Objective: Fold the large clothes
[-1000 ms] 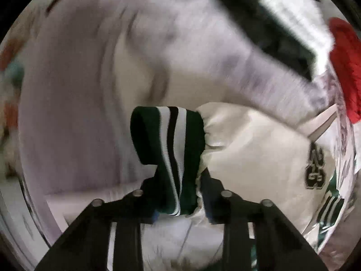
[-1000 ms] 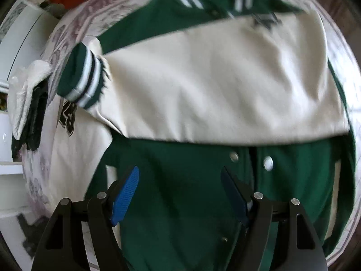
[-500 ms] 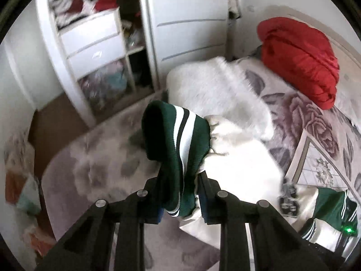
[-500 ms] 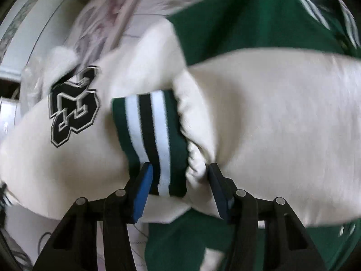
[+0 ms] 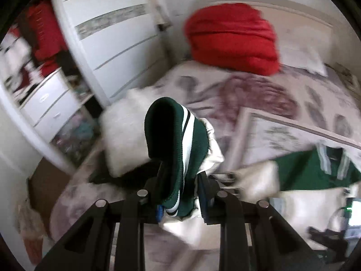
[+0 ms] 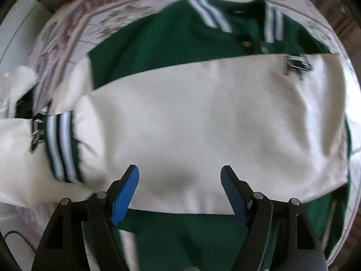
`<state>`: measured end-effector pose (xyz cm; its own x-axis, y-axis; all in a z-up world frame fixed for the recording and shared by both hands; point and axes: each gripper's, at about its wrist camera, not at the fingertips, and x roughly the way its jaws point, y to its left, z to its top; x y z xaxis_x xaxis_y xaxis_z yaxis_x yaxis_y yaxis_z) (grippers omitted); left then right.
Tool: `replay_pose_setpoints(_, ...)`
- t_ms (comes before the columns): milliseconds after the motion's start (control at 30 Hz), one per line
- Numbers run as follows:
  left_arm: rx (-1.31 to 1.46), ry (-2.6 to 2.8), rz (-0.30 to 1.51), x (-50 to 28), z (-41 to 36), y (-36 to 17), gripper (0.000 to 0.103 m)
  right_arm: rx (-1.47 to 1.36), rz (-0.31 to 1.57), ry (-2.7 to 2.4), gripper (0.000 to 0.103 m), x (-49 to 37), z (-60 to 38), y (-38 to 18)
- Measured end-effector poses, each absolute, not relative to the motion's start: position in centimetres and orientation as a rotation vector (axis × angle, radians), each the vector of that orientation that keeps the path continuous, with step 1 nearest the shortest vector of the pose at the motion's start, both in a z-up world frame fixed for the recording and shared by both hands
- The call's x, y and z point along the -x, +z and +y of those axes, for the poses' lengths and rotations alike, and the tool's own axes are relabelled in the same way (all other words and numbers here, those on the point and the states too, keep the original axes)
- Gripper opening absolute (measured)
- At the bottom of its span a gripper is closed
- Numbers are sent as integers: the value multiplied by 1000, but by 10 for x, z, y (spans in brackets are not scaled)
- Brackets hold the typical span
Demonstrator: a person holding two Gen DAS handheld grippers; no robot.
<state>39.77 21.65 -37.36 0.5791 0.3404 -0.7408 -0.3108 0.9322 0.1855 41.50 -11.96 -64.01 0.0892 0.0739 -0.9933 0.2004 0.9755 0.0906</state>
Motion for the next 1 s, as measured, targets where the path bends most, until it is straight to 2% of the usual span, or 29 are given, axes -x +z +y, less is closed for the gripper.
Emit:
replay_pose_setpoints(200, -81, 127, 917, -428, 53, -387, 20, -364, 1474, -205, 76, -385, -216, -632)
replay_pose_setpoints(367, -120, -82, 1002, -439, -91, -425, 20, -462, 1445, -298, 76, -357, -320, -628)
replay_pose_setpoints(533, -162, -184, 1064, -449, -187, -464, 20, -557, 1443, -408, 76, -312, -422, -634)
replay_pose_setpoints(667, -192, -208, 1133, -460, -236, -490, 20, -615, 1443, -467, 77, -273, -485, -641)
replay_pose_setpoints(800, -177, -174, 1201, -469, -245, -504, 24, -712, 1425, -456, 77, -243, -519, -642)
replay_pose_setpoints(900, -120, -166, 1226, -472, -237, -500, 46, -818, 1388, -398, 77, -225, -537, -637)
replay_pose_setpoints(1000, -14, -172, 1237, -466, -224, -485, 49, -915, 1347, -345, 83, -218, -539, -630)
